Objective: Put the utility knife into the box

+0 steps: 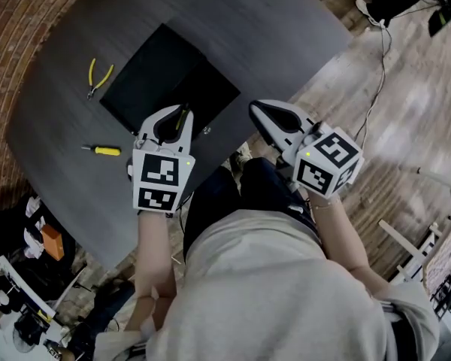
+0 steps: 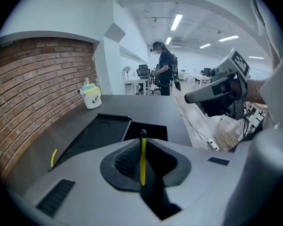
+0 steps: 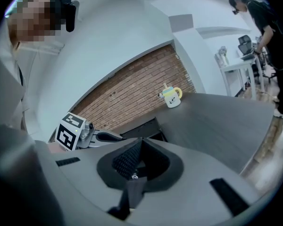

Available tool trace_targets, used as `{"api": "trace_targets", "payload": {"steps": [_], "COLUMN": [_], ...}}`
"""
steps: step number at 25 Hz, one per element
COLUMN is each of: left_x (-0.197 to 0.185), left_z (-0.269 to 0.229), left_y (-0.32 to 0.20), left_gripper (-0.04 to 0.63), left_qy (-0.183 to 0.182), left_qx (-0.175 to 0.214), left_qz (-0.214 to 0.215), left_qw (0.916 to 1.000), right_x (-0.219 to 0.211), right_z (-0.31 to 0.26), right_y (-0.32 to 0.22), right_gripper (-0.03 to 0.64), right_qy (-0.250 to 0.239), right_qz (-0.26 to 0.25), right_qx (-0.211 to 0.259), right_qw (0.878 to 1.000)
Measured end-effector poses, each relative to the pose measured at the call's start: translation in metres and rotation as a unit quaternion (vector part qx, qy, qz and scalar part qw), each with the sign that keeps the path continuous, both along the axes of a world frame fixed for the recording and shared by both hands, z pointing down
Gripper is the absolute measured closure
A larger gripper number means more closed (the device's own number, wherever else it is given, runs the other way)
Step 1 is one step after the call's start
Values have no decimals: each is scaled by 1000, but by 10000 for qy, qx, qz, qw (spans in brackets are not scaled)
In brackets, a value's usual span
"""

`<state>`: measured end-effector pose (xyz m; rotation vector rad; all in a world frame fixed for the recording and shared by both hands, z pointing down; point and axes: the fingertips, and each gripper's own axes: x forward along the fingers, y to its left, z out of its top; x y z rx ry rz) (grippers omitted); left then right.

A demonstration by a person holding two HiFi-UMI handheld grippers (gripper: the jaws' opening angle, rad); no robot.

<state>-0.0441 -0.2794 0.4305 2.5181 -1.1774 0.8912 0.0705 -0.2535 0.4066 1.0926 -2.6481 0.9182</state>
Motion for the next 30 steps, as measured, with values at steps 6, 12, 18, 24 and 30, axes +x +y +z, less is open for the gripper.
{"api": "trace_targets", "payload": {"steps": [6, 12, 18, 24, 30], "left_x": [7, 10, 19, 25, 35], "left_z": [25, 56, 78, 97, 107], "left_y": [-12, -17, -16, -18, -7], "left_gripper": [538, 538, 538, 538, 538], "left_qy": [-269, -733, -1251, -1388, -1429], "left_qx": [-357, -789, -1093, -1339, -1609], "left_qz": [80, 280, 537, 801, 1016], "left_qw": [9990, 9938, 9846, 9780, 9713], "right_x": [1, 2, -2, -9, -3], "right_z": [13, 26, 34, 44, 45], "right_y": [-13, -22, -22, -15, -11], "right_gripper": [609, 609, 609, 609, 609], "right_qy": [-55, -64, -40, 15, -50], "right_qz": [-165, -281, -551, -815, -835], "right_qx": [-233, -412, -588, -707, -779], "right_qw": [9996, 9987, 9967, 9942, 9934]}}
